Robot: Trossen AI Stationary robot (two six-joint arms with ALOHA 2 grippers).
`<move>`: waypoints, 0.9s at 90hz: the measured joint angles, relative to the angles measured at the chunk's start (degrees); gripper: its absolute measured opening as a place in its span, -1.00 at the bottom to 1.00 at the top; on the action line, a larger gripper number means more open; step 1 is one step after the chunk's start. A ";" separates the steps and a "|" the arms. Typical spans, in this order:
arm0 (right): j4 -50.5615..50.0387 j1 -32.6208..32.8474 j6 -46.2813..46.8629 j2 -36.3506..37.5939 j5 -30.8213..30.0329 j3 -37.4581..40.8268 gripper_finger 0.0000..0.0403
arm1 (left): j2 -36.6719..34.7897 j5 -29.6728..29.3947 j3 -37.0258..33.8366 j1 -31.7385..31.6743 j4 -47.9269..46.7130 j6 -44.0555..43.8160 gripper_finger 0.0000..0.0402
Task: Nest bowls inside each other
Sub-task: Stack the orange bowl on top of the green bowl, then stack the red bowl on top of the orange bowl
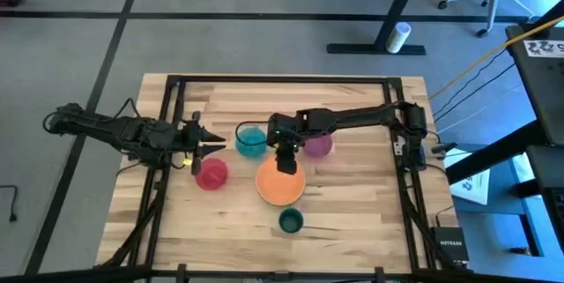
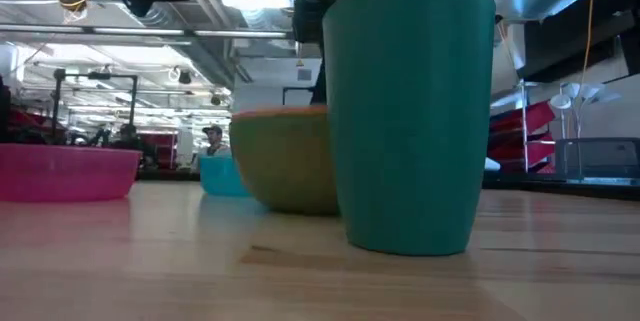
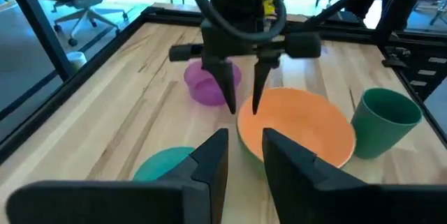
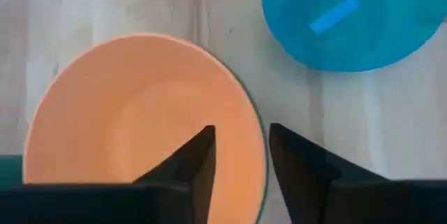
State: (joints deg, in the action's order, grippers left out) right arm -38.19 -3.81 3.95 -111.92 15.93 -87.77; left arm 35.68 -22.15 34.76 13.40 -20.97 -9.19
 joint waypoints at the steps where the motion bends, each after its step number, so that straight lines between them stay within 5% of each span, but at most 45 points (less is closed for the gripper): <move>1: -0.15 0.00 0.00 0.00 0.23 0.00 -0.35 | 0.00 0.00 0.00 0.01 -0.01 -0.03 -0.64; 27: -3.12 0.49 -0.18 1.37 -0.54 0.00 -0.31 | 0.09 0.27 -0.80 0.00 -2.21 -3.34 -0.64; 46: 1.56 2.84 -2.14 6.26 -8.86 2.20 -0.31 | 1.04 3.95 -4.84 0.10 -3.00 -8.48 -0.64; 81: 21.79 3.10 1.64 21.62 -14.78 20.61 -0.31 | 3.45 10.24 -6.27 3.07 -2.46 -18.44 -0.64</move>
State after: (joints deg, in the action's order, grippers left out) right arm -16.40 -0.71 5.58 -90.30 1.15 -67.15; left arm 39.13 -11.91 28.49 16.46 -23.42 -27.63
